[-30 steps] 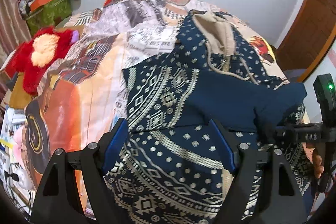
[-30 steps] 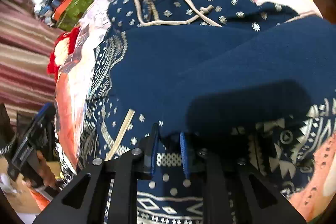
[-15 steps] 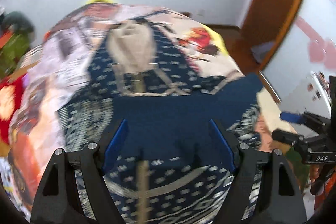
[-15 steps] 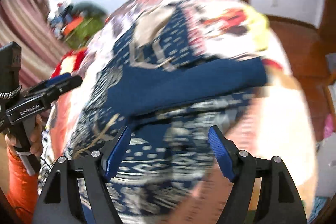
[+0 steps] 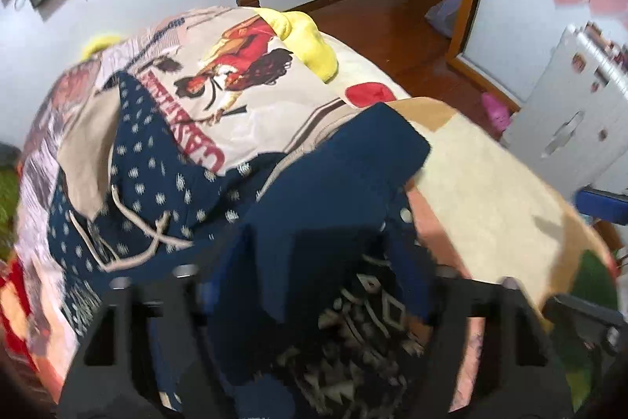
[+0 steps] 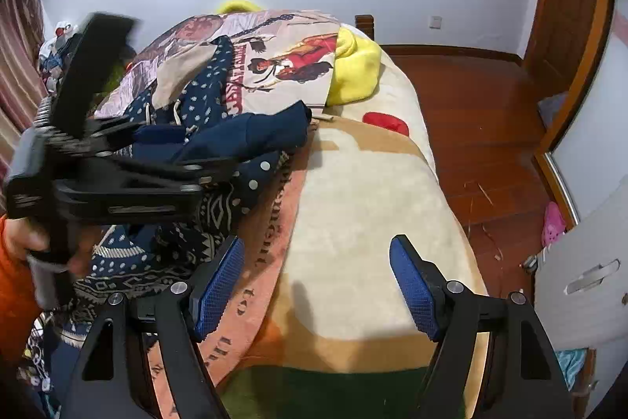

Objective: Fold large clothes

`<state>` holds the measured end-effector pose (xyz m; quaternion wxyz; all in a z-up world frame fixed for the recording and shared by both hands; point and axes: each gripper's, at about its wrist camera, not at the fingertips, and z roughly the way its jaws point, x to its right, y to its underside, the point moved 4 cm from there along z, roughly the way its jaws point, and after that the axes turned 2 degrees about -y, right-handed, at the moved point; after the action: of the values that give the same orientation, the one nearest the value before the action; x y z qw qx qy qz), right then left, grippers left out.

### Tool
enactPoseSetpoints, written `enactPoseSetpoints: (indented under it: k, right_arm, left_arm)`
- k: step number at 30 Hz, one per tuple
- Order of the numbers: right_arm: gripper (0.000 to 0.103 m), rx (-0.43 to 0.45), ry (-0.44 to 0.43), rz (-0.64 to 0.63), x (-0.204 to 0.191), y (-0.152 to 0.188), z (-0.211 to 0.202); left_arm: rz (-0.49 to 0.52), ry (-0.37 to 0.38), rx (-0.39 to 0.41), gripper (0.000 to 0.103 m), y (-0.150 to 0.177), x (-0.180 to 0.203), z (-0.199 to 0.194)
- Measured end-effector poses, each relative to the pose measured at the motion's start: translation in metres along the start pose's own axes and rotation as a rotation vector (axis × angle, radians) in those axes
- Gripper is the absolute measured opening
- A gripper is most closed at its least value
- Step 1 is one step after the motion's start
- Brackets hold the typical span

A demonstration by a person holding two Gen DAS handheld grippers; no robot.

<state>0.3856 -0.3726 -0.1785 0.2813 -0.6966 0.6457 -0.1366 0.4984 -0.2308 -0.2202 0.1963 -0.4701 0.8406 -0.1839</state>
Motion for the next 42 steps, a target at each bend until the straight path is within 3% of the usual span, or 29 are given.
enactPoseSetpoints:
  k: [3,9,13,18,23,29,33,35,37,42]
  right_arm:
    - [0.075,-0.007,-0.015,-0.001,0.001,0.002,0.006]
    - [0.075,-0.04,-0.046,-0.007,-0.01,0.0,0.024]
    - [0.075,-0.055,-0.071,-0.011,-0.023,-0.007,0.034]
    - [0.075,-0.058,-0.082,-0.044,-0.042,-0.02,0.046]
    - [0.075,-0.097,-0.046,-0.094,-0.057,-0.033,0.075]
    - [0.075,-0.144,0.031,-0.106,-0.058,-0.039,0.113]
    - [0.084,-0.153,0.048,-0.077,-0.055,-0.042,0.125]
    - [0.086,-0.155,0.06,-0.088,-0.058,-0.041,0.127]
    - [0.09,-0.155,0.083,-0.108,-0.06,-0.041,0.127]
    - [0.094,-0.17,0.111,-0.111,-0.059,-0.042,0.128]
  left_arm:
    - [-0.035,-0.03,-0.007,0.011,0.001,-0.011,0.004]
    - [-0.171,-0.038,0.113,0.008,0.001,-0.064,-0.04]
    - [-0.26,-0.097,0.198,0.008,0.013,-0.116,-0.081]
    - [-0.369,-0.192,0.229,0.007,0.049,-0.185,-0.108]
    - [-0.503,-0.23,0.164,0.007,0.103,-0.244,-0.101]
    - [-0.613,-0.189,0.0,0.009,0.186,-0.278,-0.057]
    - [-0.666,-0.073,-0.12,0.016,0.235,-0.279,-0.025]
    - [-0.68,-0.031,-0.144,0.026,0.249,-0.28,-0.019]
    - [-0.699,-0.061,-0.141,0.048,0.262,-0.289,-0.022]
    - [-0.789,-0.084,-0.098,0.051,0.283,-0.318,-0.039]
